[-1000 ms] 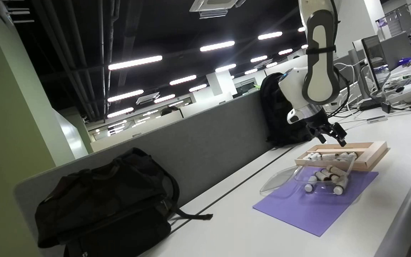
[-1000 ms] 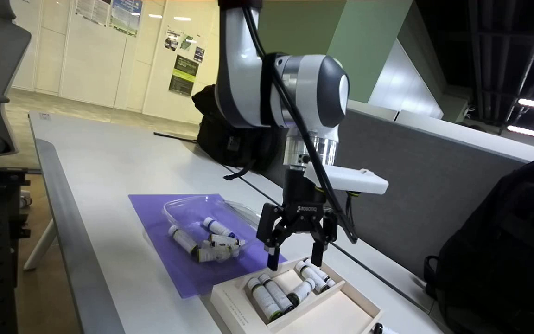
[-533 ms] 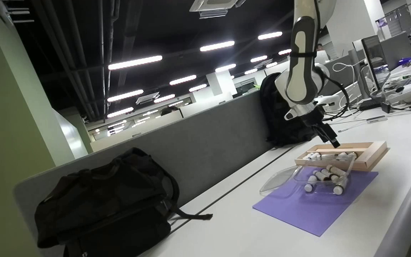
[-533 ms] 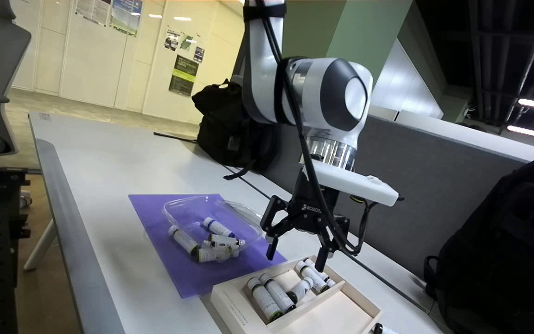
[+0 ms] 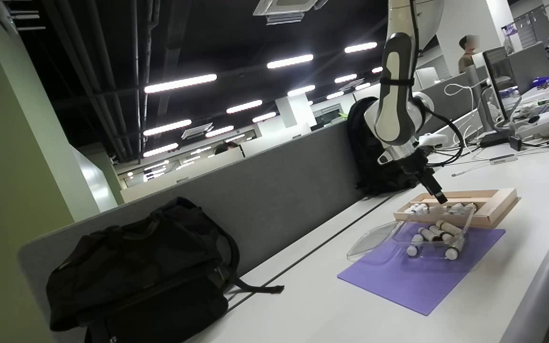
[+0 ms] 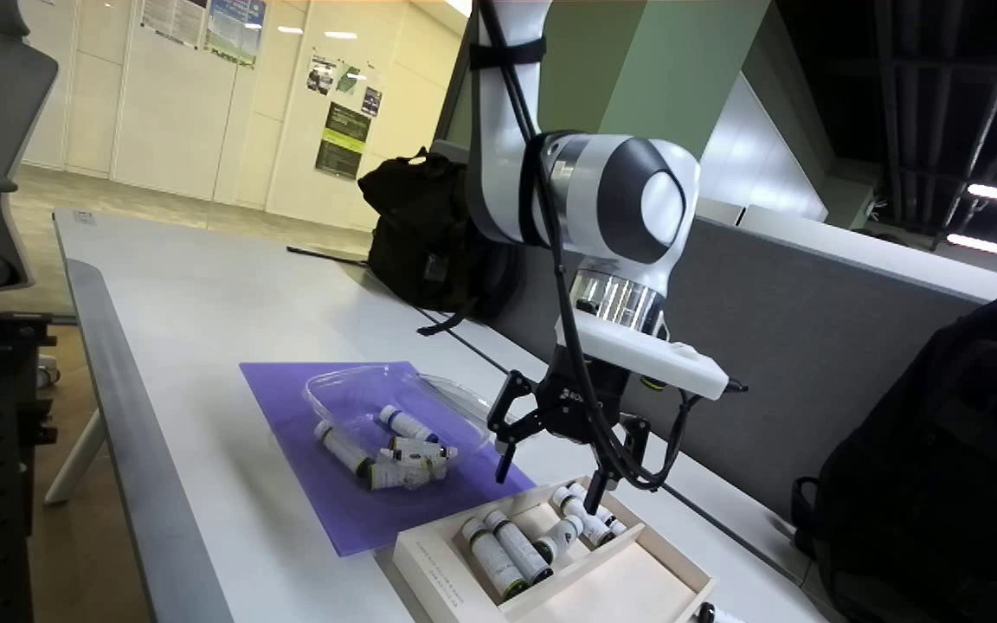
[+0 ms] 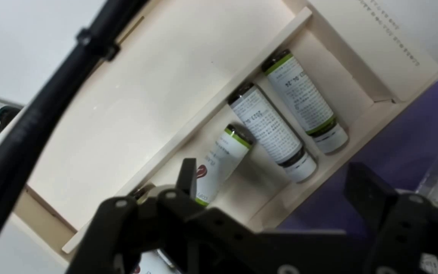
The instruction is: Put five bottles on the tray
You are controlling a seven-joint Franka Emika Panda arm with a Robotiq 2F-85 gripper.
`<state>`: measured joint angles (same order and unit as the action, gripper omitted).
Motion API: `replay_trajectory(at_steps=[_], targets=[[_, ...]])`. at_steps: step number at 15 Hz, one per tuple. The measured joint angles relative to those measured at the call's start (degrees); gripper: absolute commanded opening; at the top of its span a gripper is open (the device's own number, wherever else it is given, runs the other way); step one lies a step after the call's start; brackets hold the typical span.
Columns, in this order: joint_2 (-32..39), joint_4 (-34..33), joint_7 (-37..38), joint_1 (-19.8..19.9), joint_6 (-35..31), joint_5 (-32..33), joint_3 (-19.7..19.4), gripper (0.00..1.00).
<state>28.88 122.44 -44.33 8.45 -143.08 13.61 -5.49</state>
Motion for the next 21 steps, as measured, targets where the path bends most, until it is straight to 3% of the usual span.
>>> replay_trajectory(at_steps=[6,15,16,17,19,21], targets=[[0.6,-0.1,0.1,0.5,-1.1,-0.1,0.1,1.00],[4.6,-0.1,0.7,3.0,-12.0,-0.4,1.0,1.00],[5.0,-0.1,0.9,3.0,-12.8,-0.4,1.1,0.96],[5.3,-0.1,1.0,3.1,-13.6,-0.4,1.1,0.75],[5.7,-0.2,1.3,3.1,-14.3,-0.4,1.2,0.71],[6.1,-0.2,1.5,3.1,-14.8,-0.4,1.2,0.55]])
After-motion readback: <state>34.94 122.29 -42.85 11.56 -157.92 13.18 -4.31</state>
